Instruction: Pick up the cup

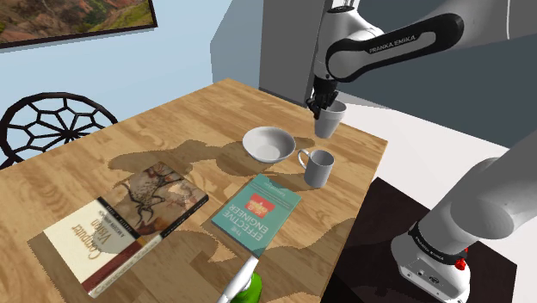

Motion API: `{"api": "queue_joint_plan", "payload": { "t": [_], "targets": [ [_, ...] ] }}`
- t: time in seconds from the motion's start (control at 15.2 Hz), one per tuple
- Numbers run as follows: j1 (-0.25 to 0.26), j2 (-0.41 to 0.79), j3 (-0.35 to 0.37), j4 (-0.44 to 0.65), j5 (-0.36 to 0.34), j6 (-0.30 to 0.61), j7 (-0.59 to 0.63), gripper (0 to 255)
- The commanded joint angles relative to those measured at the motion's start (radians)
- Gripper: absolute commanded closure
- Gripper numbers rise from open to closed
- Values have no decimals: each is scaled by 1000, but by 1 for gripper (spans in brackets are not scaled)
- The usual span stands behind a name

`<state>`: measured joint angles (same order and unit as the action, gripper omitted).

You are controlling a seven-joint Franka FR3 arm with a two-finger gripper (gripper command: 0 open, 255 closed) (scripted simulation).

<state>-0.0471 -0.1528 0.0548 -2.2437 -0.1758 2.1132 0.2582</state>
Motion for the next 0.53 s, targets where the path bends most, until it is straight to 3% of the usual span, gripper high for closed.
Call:
{"api": "queue_joint_plan", "payload": {
  "t": [0.0, 0.46],
  "targets": [
    [2, -11, 2, 20, 4, -30, -3, 255],
    [3, -35, 2, 79, 13, -112, -18, 255]
  ]
}}
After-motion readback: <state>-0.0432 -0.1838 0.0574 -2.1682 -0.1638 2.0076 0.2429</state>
